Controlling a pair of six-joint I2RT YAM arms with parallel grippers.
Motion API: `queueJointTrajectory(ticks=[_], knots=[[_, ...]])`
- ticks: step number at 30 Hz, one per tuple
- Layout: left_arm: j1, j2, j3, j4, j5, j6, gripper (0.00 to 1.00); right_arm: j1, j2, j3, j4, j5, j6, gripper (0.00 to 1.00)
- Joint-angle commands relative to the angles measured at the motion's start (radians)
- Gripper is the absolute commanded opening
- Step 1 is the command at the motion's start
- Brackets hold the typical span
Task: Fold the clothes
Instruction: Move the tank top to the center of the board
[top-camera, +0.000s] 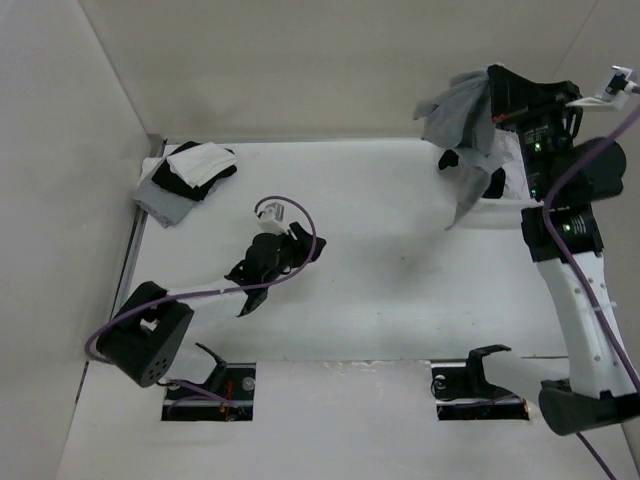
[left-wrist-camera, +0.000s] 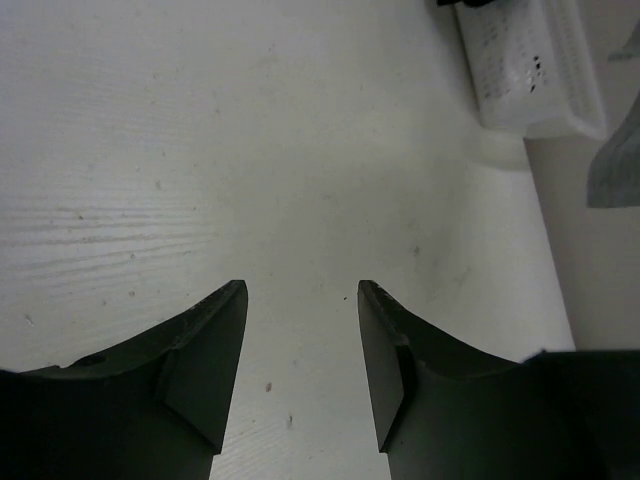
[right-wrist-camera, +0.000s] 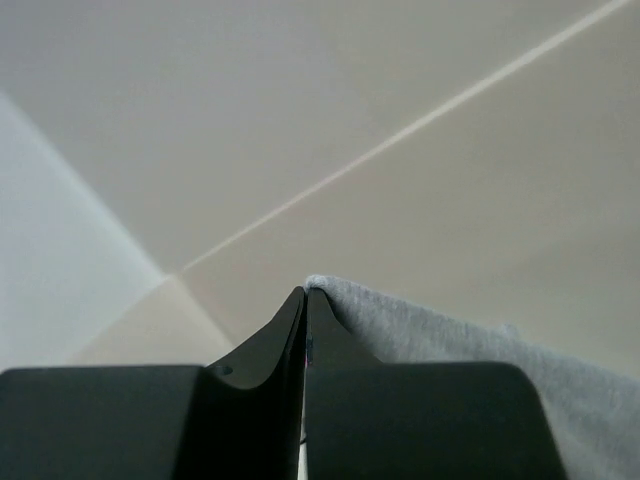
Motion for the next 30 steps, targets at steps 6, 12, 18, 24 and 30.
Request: queueJointTrajectory(ticks=[6, 12, 18, 24, 30], knots=[[0.07, -0.431, -0.079, -0.172, -0.153, -0.069, 0.46, 0.44, -0.2, -0.11, 0.003, -0.054, -0.005, 0.03], [0.112, -0.652, -0.128, -0.341, -0.279, -0.07, 0.46, 0.499, -0.146, -0.355, 0.2, -0.149, 0.173, 0.03], [0.162, -0.671, -0.156, -0.42, -0.289, -0.055, 0.46, 0.203, 0.312, -0.414, 0.463, -0.378, 0.39, 0.08], [0.129, -0.553, -0.144, -0.423, -0.255, -0.004, 0.46, 0.051, 0.725, -0.224, 0.445, -0.422, 0.497, 0.39], [-0.04, -0.374, -0.073, -0.475, -0.269, 0.159, 0.38, 0.115, 0.491, -0.533, 0.305, -0.278, 0.277, 0.17]])
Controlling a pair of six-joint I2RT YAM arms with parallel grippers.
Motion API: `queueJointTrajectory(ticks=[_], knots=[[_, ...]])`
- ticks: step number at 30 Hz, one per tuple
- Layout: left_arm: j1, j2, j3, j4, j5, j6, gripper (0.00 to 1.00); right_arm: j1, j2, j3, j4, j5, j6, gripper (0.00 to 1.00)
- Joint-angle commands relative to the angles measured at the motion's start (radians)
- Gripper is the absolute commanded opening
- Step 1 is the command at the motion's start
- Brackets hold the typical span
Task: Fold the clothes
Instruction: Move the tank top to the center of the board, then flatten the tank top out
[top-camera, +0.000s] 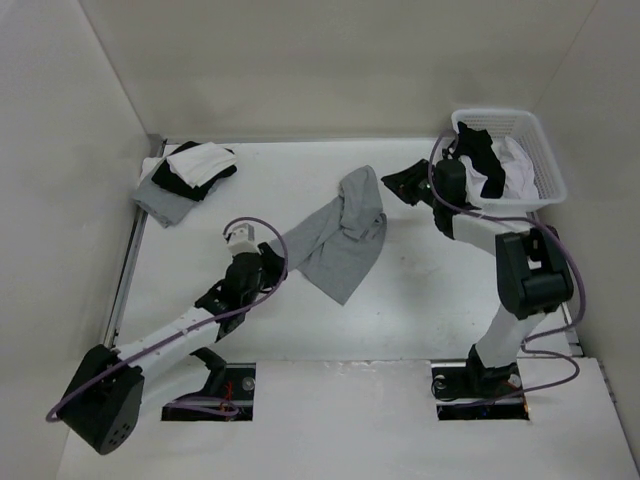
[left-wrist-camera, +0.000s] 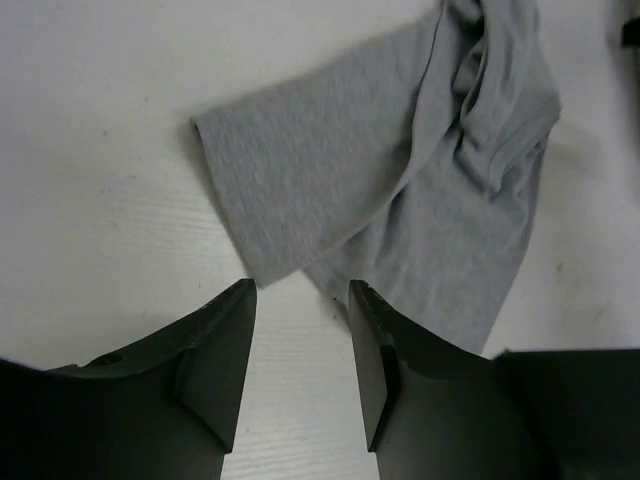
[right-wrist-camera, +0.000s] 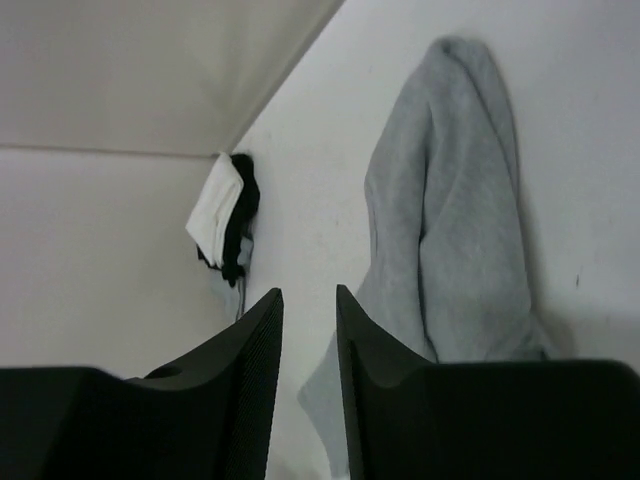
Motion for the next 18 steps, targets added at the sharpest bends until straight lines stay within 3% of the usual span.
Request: queueJointTrajectory(ticks=[1, 5, 9, 18], knots=[[-0.127, 0.116, 0.094, -0.042, -0.037, 0.148, 0.37, 0.11, -0.237, -0.184, -0.017, 0.085, -0.148, 0.04], [-0.223, 0.287, 0.203, -0.12, -0.19, 0.23, 0.38, 0.243, -0.348, -0.356, -0.066, 0.148, -0.202, 0.01], [-0.255, 0.437, 0.294, -0.151, -0.298, 0.311, 0.38, 0.369, -0.464, -0.517, -0.094, 0.237, -0.223, 0.14], [-0.188, 0.552, 0.327, -0.122, -0.26, 0.328, 0.37, 0.477, -0.621, -0.698, -0.075, 0.347, -0.186, 0.32]])
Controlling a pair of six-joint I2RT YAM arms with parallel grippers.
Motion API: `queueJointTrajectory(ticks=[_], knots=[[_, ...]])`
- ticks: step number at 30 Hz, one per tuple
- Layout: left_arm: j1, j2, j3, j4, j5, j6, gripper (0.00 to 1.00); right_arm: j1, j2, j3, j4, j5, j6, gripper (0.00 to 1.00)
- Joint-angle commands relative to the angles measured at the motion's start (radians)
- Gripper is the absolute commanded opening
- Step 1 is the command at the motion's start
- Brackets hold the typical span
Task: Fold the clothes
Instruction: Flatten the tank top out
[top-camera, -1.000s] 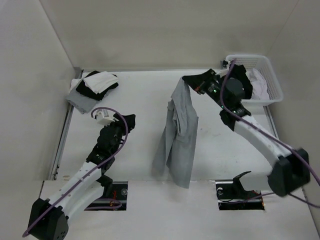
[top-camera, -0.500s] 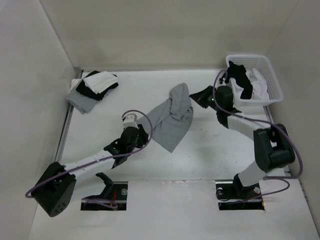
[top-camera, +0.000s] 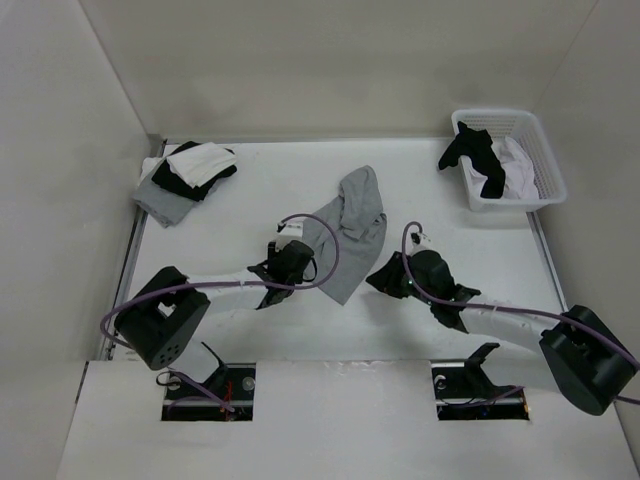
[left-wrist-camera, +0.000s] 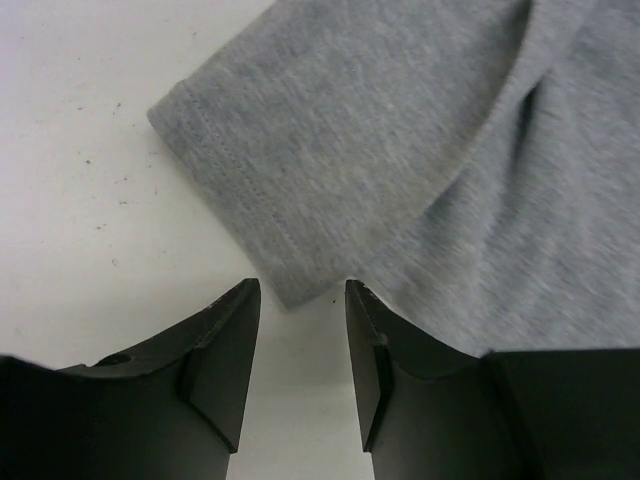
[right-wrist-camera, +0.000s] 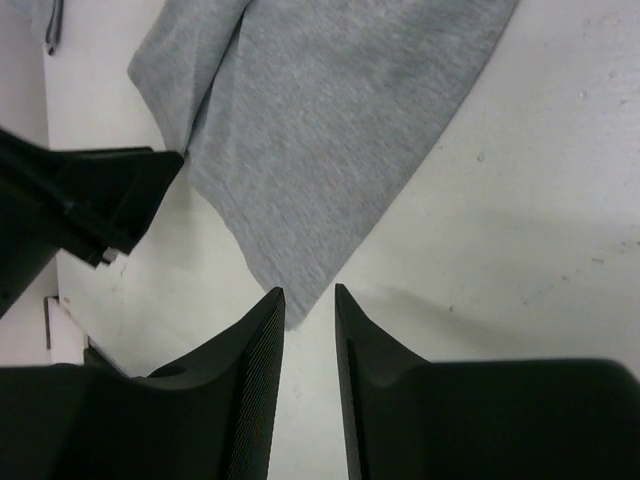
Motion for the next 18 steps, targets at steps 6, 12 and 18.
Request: queueJointTrajectory(ticks=[6, 12, 18], knots=[[0.039, 0.068, 0.055, 0.015, 0.032, 0.02, 0.27, 0.028, -0.024, -0.029, 0.068, 0.071, -0.001, 0.33], [0.044, -0.024, 0.037, 0.002, 0.034, -0.013, 0.06, 0.069, 0.03, -0.024, 0.031, 0.113, 0.041, 0.38], [0.092, -0.28, 0.011, -0.071, 0.127, -0.056, 0.06, 0.209, 0.125, 0.05, -0.01, 0.156, 0.091, 0.45]])
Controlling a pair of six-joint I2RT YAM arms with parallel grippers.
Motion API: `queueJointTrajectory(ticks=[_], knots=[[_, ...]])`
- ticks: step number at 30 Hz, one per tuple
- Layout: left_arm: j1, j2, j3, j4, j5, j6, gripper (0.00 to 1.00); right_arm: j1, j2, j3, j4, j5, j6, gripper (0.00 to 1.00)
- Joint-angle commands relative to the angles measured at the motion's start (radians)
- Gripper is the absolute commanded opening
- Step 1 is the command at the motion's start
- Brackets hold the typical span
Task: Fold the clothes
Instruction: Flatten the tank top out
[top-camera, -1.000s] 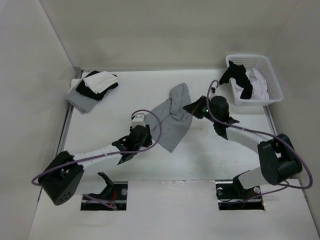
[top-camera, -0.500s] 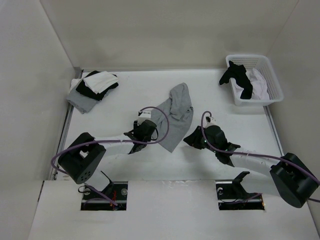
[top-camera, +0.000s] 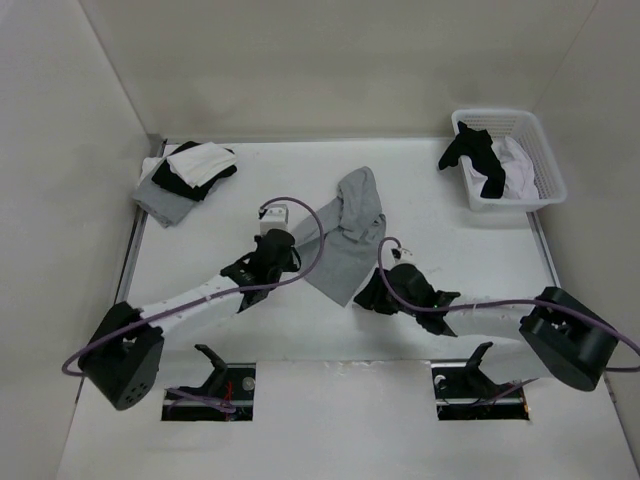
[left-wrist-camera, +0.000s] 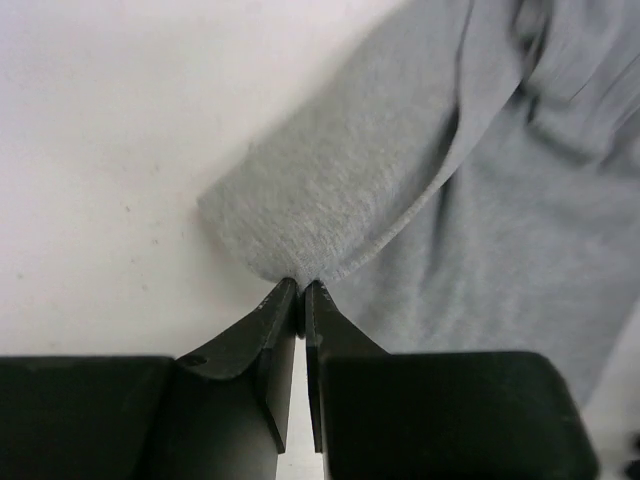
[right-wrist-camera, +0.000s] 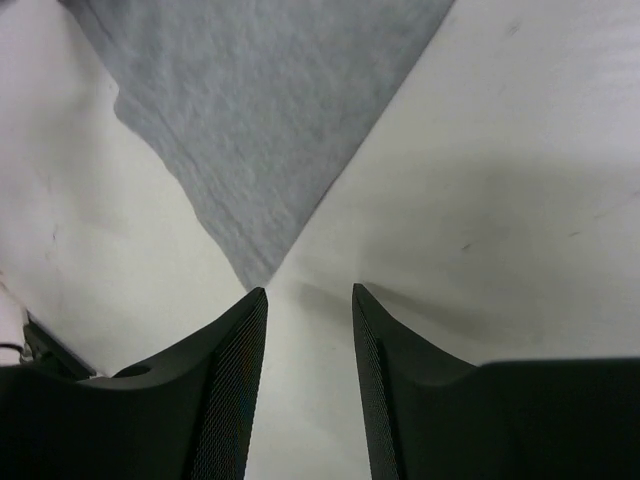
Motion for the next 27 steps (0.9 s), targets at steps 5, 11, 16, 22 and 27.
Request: queueJointTrajectory(ticks=[5, 11, 16, 22, 27], knots=[[0.117, -0.203, -0.032, -0.02, 0.182, -0.09, 0.06, 0.101, 0.117, 0.123, -0.043, 0.079, 0.102, 0.43], [0.17, -0.247, -0.049, 0.013, 0.275, -0.132, 0.06, 0.114, 0.165, 0.155, -0.106, 0.09, 0.151, 0.31], [0.171, -0.289, -0.061, 0.029, 0.294, -0.149, 0.06, 0.117, 0.178, 0.192, -0.214, 0.122, 0.15, 0.25], [0.18, -0.312, -0.096, 0.058, 0.3, -0.161, 0.06, 0.118, 0.241, 0.258, -0.261, 0.091, 0.136, 0.19], [0.216, -0.35, -0.113, 0.07, 0.308, -0.189, 0.05, 0.118, 0.194, 0.254, -0.255, 0.114, 0.142, 0.0]])
